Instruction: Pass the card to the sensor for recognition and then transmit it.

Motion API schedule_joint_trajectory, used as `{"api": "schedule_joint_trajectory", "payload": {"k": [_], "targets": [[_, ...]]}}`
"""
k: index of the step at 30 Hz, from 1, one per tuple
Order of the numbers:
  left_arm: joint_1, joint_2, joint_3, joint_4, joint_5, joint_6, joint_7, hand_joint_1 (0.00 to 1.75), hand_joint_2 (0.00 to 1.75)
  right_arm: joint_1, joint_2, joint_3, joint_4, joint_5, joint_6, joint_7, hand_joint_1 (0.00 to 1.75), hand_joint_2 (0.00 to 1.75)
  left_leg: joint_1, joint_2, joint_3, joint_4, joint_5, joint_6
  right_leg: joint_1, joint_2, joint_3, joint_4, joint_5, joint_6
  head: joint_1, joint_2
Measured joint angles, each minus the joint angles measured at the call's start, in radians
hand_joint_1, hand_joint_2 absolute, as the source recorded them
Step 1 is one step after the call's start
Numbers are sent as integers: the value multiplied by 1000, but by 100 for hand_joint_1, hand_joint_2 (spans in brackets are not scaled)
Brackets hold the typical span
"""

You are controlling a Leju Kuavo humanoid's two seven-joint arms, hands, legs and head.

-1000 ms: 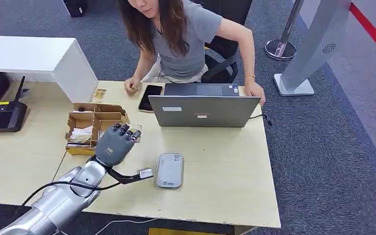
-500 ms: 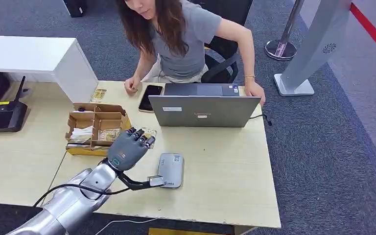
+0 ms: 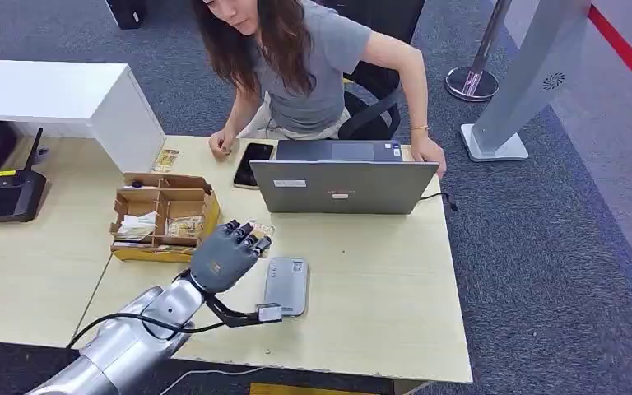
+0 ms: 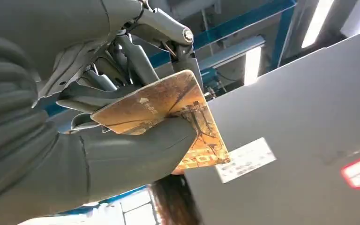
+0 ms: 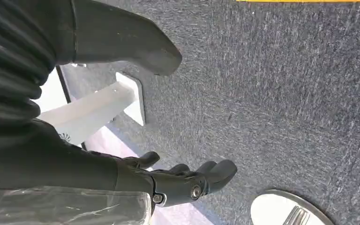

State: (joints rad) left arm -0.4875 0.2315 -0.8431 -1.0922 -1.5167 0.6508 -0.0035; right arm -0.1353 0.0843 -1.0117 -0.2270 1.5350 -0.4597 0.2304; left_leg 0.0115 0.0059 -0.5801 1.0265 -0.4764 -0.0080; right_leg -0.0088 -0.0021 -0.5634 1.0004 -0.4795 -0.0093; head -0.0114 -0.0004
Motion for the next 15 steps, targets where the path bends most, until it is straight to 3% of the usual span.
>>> {"api": "schedule_joint_trajectory", "payload": {"k": [15], "targets": [[55,-54,2,21,75,0,-58,175,175,-1,0,14,0,-5,0,3,0,175,0,0,0,0,0,0,0,0,0,0,0,0,0,0]]}}
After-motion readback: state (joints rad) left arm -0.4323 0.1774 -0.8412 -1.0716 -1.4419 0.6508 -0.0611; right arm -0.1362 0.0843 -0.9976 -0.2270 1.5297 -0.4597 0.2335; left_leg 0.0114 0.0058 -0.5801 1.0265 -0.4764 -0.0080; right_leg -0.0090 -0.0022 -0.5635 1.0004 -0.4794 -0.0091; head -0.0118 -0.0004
